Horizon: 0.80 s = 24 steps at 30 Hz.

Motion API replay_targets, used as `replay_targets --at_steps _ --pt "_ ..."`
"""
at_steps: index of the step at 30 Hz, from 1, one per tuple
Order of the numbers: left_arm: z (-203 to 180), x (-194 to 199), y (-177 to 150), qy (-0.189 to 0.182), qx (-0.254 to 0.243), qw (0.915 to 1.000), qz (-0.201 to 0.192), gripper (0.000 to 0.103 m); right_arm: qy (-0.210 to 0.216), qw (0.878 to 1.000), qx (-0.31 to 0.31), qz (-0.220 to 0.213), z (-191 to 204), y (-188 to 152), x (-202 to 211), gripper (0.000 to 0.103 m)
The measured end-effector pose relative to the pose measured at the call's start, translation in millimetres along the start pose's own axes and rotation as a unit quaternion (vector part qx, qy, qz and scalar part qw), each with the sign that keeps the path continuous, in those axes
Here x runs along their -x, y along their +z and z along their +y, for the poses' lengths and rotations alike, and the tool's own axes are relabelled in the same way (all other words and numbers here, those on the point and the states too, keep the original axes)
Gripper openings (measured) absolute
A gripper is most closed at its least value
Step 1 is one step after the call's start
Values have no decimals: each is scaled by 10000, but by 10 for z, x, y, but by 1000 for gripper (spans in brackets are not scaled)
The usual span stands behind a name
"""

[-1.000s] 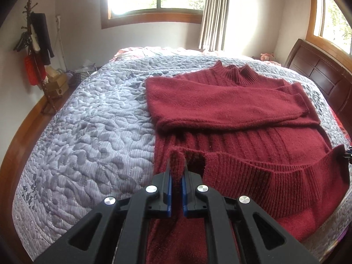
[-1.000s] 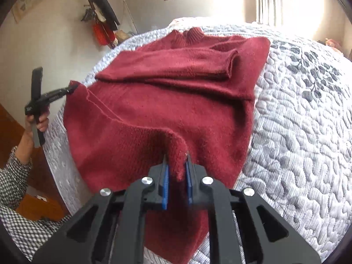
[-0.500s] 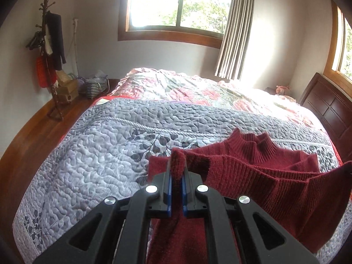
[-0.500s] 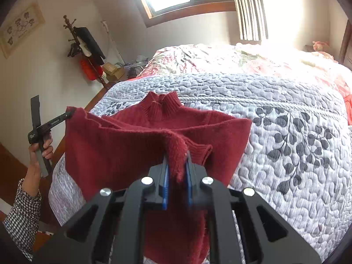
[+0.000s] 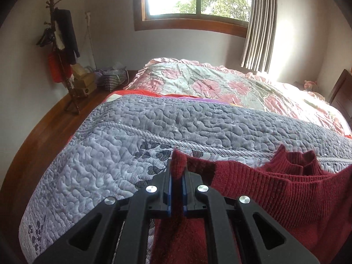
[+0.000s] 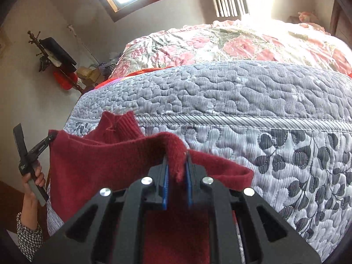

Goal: Fold small clothes
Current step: 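Grasp the hem with both grippers and fold it up onto the collar, then open both grippers and release the folded hem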

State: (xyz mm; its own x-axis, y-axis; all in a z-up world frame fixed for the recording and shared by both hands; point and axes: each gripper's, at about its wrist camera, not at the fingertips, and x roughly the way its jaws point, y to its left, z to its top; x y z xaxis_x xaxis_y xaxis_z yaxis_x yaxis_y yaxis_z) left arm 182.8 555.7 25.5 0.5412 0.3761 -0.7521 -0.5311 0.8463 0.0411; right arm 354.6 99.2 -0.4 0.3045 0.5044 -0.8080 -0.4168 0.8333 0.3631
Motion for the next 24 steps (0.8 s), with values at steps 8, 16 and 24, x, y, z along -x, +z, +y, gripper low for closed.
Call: replay_targets --at_steps 8,16,24 --pt "-98 -462 -257 120 -75 9985 533 15 -267 9994 -171 159 -156 -182 -319 20" --pt "93 102 -271 -477 29 9987 147 43 -213 9997 114 -83 -112 -528 200 56" --pt "128 827 -1035 -781 -425 9960 -33 45 98 9975 650 248 -34 -1560 647 56"
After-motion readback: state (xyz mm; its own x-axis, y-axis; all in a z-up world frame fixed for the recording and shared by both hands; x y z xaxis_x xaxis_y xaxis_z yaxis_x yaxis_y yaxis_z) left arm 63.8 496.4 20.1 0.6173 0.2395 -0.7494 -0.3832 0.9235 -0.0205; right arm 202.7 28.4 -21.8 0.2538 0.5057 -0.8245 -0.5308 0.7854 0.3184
